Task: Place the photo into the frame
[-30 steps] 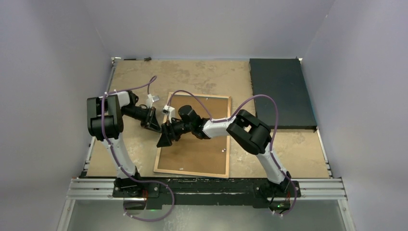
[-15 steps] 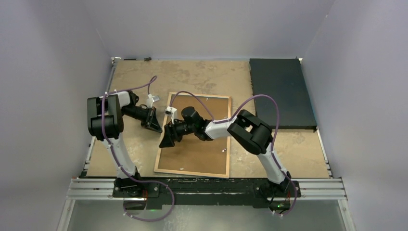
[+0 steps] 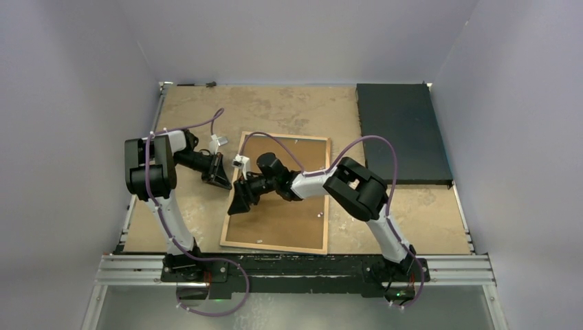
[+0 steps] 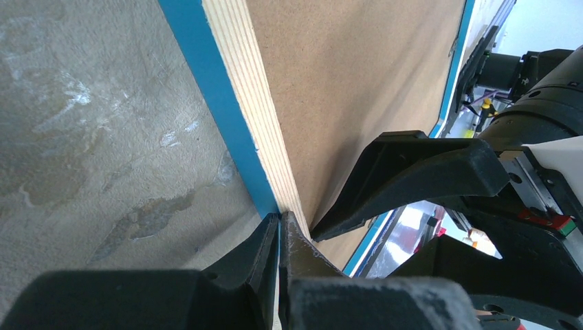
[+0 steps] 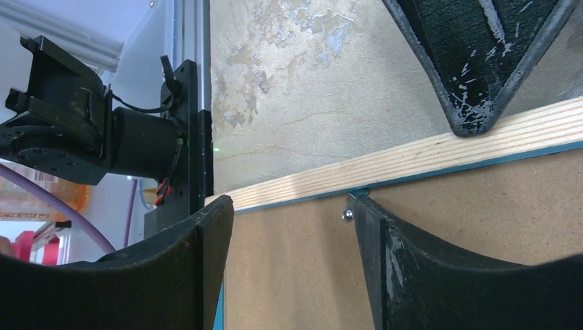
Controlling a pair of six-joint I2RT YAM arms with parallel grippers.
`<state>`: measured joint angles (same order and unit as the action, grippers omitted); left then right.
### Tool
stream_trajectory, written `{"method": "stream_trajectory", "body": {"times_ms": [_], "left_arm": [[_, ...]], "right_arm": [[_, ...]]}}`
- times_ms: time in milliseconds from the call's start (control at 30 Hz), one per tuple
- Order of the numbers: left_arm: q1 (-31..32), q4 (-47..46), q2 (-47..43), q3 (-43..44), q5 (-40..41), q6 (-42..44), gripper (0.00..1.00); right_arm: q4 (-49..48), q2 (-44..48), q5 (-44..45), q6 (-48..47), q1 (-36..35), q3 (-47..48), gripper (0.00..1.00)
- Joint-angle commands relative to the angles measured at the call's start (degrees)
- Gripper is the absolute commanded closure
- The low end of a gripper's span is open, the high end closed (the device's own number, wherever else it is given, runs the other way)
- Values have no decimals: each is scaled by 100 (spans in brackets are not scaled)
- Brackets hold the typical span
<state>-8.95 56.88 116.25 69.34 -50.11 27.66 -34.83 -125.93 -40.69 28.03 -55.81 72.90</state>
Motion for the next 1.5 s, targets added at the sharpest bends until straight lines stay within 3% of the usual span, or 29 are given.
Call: {"method": "stream_trajectory", "body": {"times_ms": [0,367,533,767,867,967,1067,1200,1300,1467], "left_arm": [[186,-993,210,-34,372,156,100],[356,-1250,255,-43,379,-59,100],[369,-1386,367,108,379,-240,100],[320,-1465,233,718,511,-657,100],[278,-1372,43,978,584,-771,100],[258,-1269,-227,994,685,-768,91],[262,-1037,-551,882,735,-650,82],[293,-126,-950,667,758,343,70],[338,146,-1228,133,1043,837,67],[417,168,-1516,-636,959,1189,63]], "right_arm": [[341,-371,-257,9,-240,173,32],[496,-686,-801,-225,-335,459,40],[959,-667,-923,-365,-351,816,34],[1498,635,810,-874,266,665,10],[2015,1228,1475,-1170,423,269,6],[2083,1878,1772,-1279,544,-454,6],[2214,2322,1961,-1396,543,-969,9],[2152,2752,1541,-1559,530,-1562,18],[2162,3156,1550,-1765,385,-1968,26],[2905,3470,2512,-1784,154,-1951,27]]}}
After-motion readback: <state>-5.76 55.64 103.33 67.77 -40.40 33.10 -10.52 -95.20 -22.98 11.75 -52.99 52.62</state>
